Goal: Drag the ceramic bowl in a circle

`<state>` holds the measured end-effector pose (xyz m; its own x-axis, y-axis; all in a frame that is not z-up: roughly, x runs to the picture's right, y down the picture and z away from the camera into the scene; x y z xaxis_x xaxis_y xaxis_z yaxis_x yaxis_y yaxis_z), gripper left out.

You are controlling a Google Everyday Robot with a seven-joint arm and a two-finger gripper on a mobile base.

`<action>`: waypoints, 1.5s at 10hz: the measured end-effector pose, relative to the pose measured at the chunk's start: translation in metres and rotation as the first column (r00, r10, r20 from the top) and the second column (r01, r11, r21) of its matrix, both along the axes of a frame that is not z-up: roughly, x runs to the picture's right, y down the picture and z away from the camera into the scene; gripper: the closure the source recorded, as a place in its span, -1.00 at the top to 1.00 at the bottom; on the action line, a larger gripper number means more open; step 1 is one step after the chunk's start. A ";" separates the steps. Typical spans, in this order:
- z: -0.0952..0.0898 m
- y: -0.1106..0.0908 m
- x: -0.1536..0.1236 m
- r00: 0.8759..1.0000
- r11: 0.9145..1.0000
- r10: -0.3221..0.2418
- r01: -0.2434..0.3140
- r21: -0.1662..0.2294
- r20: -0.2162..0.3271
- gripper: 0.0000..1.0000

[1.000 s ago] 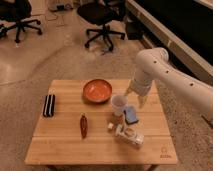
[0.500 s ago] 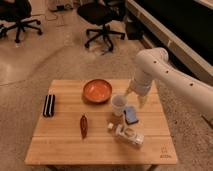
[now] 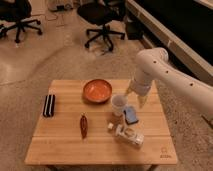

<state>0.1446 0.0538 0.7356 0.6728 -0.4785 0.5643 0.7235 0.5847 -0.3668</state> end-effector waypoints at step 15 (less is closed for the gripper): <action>0.139 -0.084 -0.095 0.950 0.924 -0.289 0.245 0.293 0.116 0.30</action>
<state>0.0492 -0.0297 0.8745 0.4137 -0.7775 0.4736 0.9014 0.4228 -0.0933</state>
